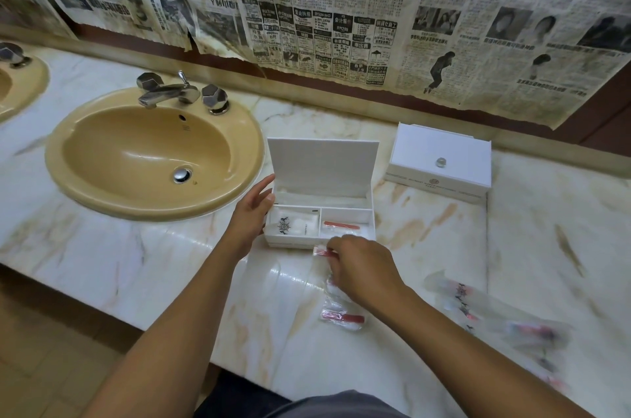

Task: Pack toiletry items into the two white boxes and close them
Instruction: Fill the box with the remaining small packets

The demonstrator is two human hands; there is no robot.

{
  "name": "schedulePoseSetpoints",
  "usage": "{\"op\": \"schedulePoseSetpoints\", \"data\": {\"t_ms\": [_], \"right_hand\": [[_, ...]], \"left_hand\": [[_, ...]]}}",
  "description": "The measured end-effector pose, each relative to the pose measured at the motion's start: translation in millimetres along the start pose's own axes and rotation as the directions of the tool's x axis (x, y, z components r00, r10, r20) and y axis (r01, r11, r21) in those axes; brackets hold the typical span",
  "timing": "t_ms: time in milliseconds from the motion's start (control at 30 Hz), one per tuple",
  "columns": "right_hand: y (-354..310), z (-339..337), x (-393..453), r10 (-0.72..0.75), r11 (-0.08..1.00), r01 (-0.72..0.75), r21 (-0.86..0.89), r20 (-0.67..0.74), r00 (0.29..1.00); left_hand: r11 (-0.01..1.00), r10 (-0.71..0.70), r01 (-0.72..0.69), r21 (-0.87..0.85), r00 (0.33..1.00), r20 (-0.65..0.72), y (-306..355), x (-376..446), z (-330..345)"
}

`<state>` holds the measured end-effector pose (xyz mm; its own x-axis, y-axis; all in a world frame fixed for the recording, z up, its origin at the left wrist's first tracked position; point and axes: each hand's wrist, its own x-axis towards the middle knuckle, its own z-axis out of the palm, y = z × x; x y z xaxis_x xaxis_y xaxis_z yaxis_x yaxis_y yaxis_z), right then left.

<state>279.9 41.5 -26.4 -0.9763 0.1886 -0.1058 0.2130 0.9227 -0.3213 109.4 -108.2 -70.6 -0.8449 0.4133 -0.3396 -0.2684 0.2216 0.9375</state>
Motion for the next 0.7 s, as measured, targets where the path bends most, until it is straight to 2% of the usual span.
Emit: {"op": "schedulePoseSetpoints", "data": {"t_ms": [133, 200, 267, 367, 500, 700], "right_hand": [[-5.7, -20.5, 12.1, -0.038, 0.999, 0.039, 0.005, -0.103, 0.994], [-3.2, -26.0, 24.3, -0.024, 1.000, 0.023, -0.013, -0.104, 0.994], [1.1, -28.7, 37.5, 0.028, 0.999, -0.030, -0.043, -0.049, 0.998], [4.4, -27.9, 52.3, 0.100, 0.991, -0.088, -0.097, 0.123, 0.987], [6.7, -25.5, 60.8, 0.146, 0.989, -0.137, -0.052, 0.271, 0.952], [9.3, -26.9, 61.1, 0.173, 0.984, -0.173, -0.030, 0.353, 0.920]], "left_hand": [[1.000, 0.001, -0.001, 0.004, 1.000, -0.006, 0.5, -0.4, 0.2], [1.000, 0.005, -0.005, -0.002, 1.000, 0.001, 1.2, -1.1, 0.3], [1.000, 0.005, -0.005, -0.002, 1.000, -0.002, 2.1, -2.0, 0.9], [1.000, 0.004, -0.004, 0.005, 1.000, -0.016, 4.3, -4.5, 1.9], [1.000, 0.008, -0.008, -0.006, 1.000, -0.020, 3.0, -3.2, 1.7], [1.000, 0.006, -0.005, 0.024, 0.999, -0.032, 1.3, -1.0, 1.7]]}}
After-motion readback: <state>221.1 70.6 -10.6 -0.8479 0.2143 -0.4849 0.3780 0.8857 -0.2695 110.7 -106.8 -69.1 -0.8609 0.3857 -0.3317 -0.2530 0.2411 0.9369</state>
